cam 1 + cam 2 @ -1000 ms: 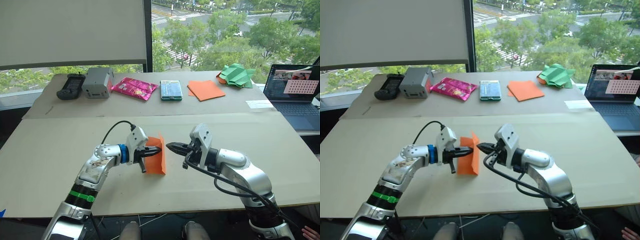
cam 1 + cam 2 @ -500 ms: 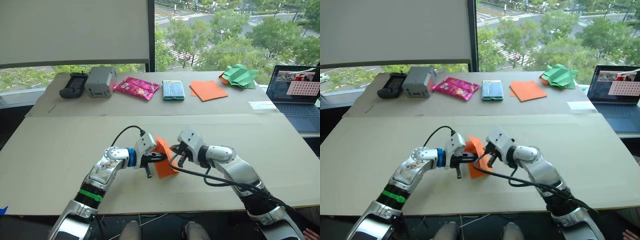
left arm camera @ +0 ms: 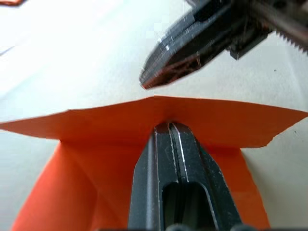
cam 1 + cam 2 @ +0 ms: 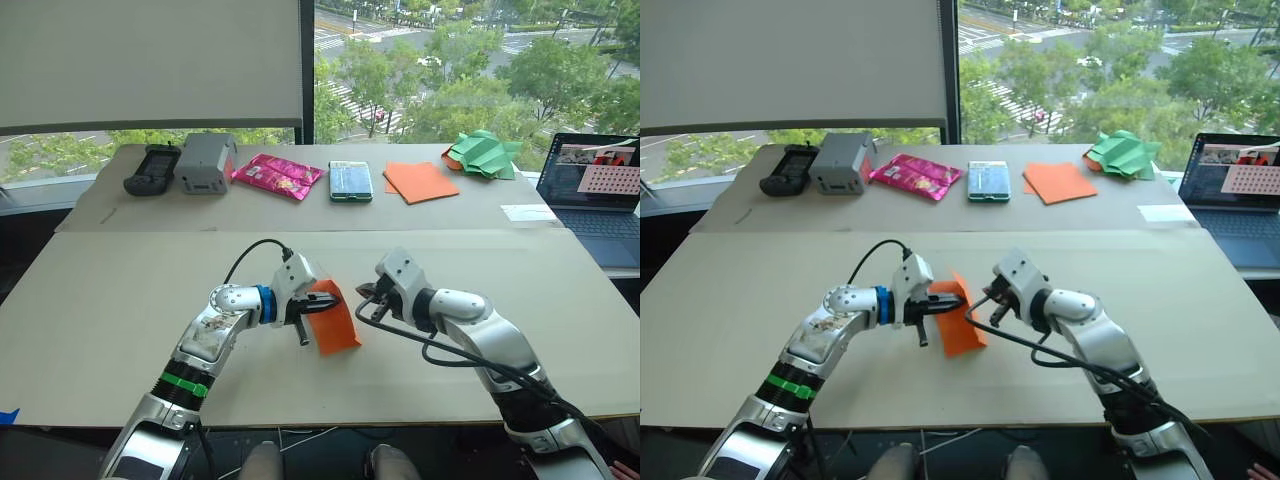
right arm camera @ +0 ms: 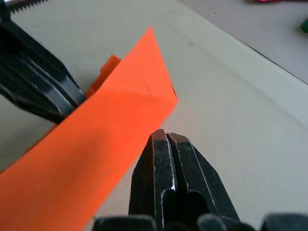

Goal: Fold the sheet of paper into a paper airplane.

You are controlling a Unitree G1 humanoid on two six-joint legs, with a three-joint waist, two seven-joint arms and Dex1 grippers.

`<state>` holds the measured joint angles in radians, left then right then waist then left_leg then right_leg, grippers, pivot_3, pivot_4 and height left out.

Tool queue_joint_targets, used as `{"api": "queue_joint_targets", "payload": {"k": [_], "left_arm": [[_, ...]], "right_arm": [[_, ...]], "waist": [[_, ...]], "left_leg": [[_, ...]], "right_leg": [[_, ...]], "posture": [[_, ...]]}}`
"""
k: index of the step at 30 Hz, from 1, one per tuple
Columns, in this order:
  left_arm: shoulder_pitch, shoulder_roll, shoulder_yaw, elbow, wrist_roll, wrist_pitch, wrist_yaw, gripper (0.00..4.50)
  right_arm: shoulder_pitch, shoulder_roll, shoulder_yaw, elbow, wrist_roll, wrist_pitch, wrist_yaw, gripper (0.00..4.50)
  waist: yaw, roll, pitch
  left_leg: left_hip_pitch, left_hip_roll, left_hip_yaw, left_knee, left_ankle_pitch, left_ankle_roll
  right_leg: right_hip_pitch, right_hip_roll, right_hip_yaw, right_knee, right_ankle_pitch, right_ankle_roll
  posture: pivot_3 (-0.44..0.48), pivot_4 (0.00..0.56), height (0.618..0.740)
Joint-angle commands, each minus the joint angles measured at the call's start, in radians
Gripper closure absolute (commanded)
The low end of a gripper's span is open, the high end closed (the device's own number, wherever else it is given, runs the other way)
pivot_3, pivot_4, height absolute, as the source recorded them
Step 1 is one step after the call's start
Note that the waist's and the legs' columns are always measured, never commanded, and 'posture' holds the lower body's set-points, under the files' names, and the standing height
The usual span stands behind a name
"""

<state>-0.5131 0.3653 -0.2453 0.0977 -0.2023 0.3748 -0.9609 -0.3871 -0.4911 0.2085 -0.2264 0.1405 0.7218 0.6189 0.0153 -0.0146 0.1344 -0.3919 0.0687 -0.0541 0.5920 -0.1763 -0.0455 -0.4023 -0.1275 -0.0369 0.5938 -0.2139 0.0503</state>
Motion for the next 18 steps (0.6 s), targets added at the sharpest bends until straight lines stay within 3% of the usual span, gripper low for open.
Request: {"api": "queue_joint_targets", "payload": {"k": [1, 8, 18], "left_arm": [[-0.043, -0.024, -0.017, 0.043, 0.013, -0.043, -0.008, 4.5], [-0.106, -0.079, -0.072, 0.19, 0.067, -0.128, -0.035, 4.5], [-0.131, -0.094, -0.121, 0.277, 0.13, -0.208, -0.082, 4.5]], "right_arm": [[-0.016, -0.011, -0.088, -0.044, 0.024, 0.004, -0.021, 4.45], [-0.032, -0.009, -0.17, -0.09, 0.077, -0.009, -0.014, 4.45], [-0.075, -0.006, -0.012, -0.103, 0.023, -0.02, 0.002, 4.45]], "waist": [[-0.005, 0.0, 0.0], [-0.006, 0.0, 0.0], [-0.006, 0.0, 0.0]], "left_leg": [[0.0, 0.0, 0.0, 0.0, 0.0, 0.0], [0.001, 0.0, 0.0, 0.0, 0.0, 0.0], [0.001, 0.0, 0.0, -0.001, 0.0, 0.0]], "right_leg": [[0.0, 0.0, 0.0, 0.0, 0.0, 0.0], [0.0, 0.0, 0.0, 0.001, 0.0, 0.0], [0.0, 0.0, 0.0, 0.001, 0.0, 0.0]], "posture": [[0.0, 0.15, 0.706], [0.0, 0.15, 0.706], [0.0, 0.15, 0.706]]}}
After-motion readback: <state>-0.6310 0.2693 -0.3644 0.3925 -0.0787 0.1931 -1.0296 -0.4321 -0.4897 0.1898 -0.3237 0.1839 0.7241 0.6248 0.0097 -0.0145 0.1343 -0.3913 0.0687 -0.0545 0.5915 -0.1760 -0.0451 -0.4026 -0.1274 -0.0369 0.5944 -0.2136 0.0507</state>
